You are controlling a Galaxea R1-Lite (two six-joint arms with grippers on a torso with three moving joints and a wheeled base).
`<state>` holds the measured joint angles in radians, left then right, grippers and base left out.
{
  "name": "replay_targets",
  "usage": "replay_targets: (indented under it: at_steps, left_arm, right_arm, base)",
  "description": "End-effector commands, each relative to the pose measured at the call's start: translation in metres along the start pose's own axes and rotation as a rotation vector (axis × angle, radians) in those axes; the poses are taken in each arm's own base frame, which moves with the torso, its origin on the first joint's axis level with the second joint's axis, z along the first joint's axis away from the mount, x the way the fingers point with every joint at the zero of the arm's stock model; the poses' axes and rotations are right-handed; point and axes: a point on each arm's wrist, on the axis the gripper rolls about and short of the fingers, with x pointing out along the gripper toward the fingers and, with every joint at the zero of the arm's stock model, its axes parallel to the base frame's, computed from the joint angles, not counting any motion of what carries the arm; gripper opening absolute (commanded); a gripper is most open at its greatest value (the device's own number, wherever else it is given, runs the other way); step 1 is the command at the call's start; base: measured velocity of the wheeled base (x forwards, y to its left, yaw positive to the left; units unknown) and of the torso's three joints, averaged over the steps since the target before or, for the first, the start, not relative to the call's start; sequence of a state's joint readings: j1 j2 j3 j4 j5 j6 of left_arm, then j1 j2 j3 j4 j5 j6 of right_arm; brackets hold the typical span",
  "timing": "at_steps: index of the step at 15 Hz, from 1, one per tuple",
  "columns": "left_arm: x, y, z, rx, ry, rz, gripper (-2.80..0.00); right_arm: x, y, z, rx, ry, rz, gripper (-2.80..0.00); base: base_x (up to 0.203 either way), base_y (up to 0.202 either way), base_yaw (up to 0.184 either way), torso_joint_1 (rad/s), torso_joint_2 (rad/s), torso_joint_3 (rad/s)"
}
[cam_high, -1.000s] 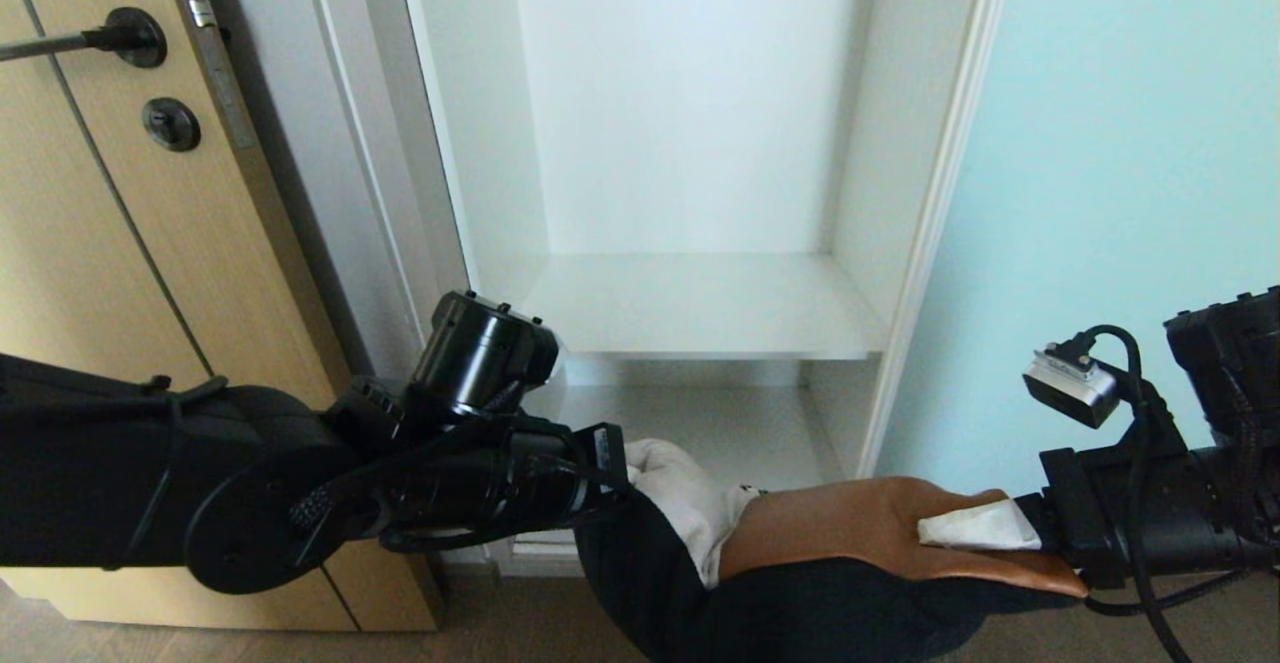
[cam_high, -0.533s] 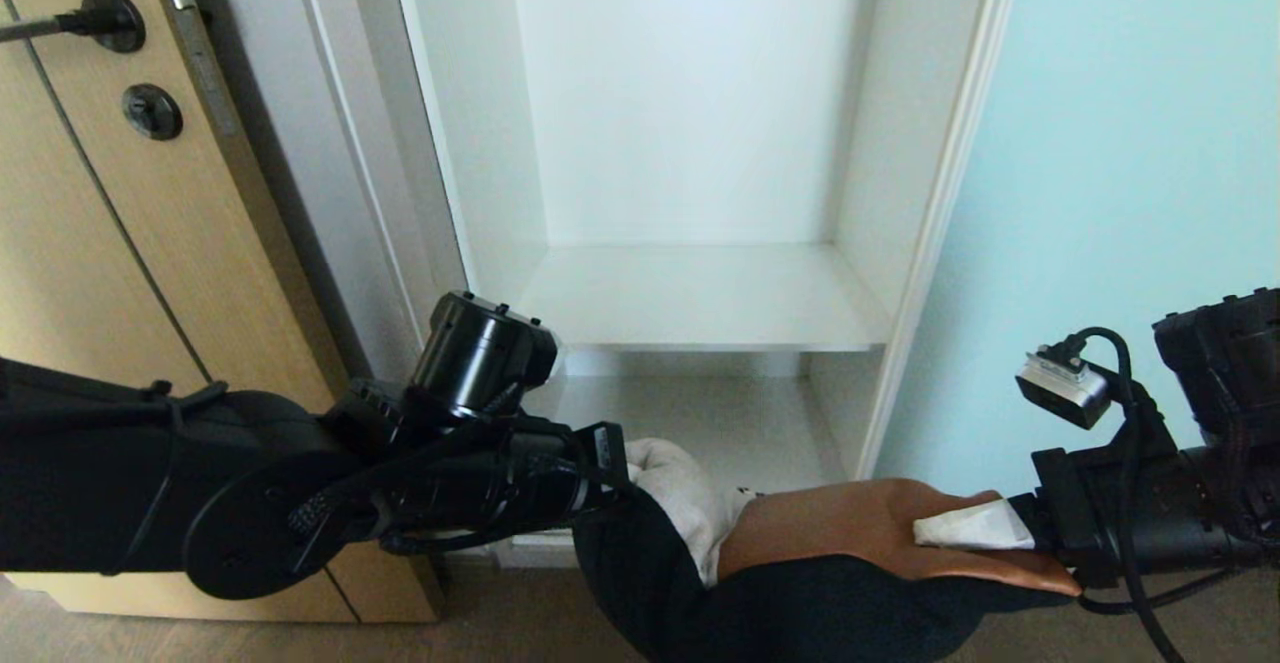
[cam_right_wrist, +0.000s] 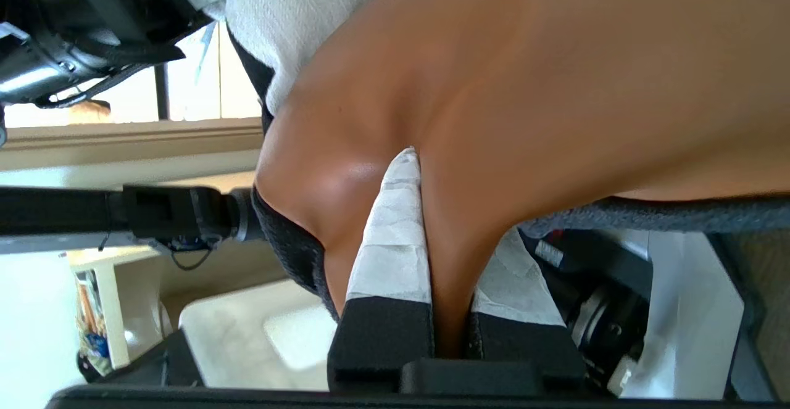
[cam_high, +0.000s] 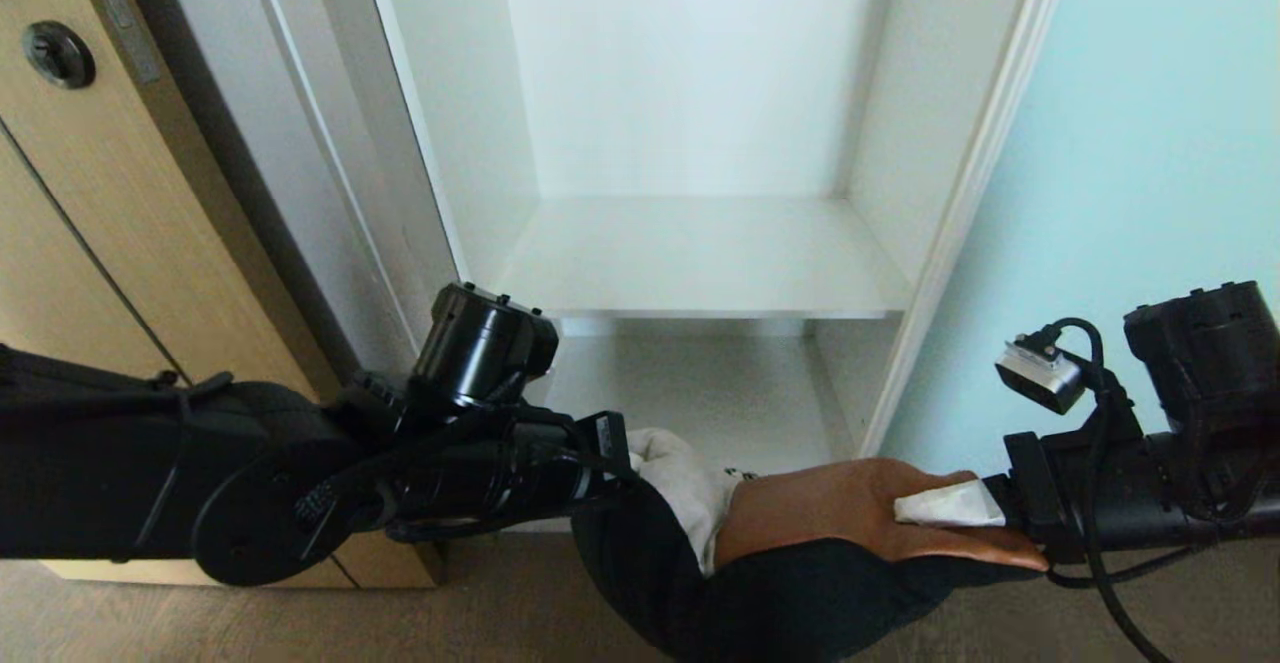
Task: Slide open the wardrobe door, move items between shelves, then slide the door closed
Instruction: Place the pillow on the lower shelf
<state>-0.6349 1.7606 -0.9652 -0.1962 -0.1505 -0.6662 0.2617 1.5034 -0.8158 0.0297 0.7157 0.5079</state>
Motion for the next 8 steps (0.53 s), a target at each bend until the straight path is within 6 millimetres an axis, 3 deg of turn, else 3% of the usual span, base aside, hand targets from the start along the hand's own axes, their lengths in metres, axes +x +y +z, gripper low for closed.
replay_targets:
  at_steps: [1, 8]
  left_arm:
    - [0.005, -0.001, 0.003, -0.004, -0.003, -0.003, -2.8]
    - [0.021, 0.007, 0.009, -0.019, 0.004, 0.02, -2.8]
  right_arm:
    - [0.011, -0.008, 0.005, 0.018, 0.016, -0.005, -2.8]
    - [0.028, -0.023, 0.02, 0.02, -0.006, -0.014, -2.8]
  base:
    - [0.0, 0.0, 0.0, 0.002, 0.0, -0.202]
    - [0.0, 0.0, 0.0, 0.004, 0.0, -0.198]
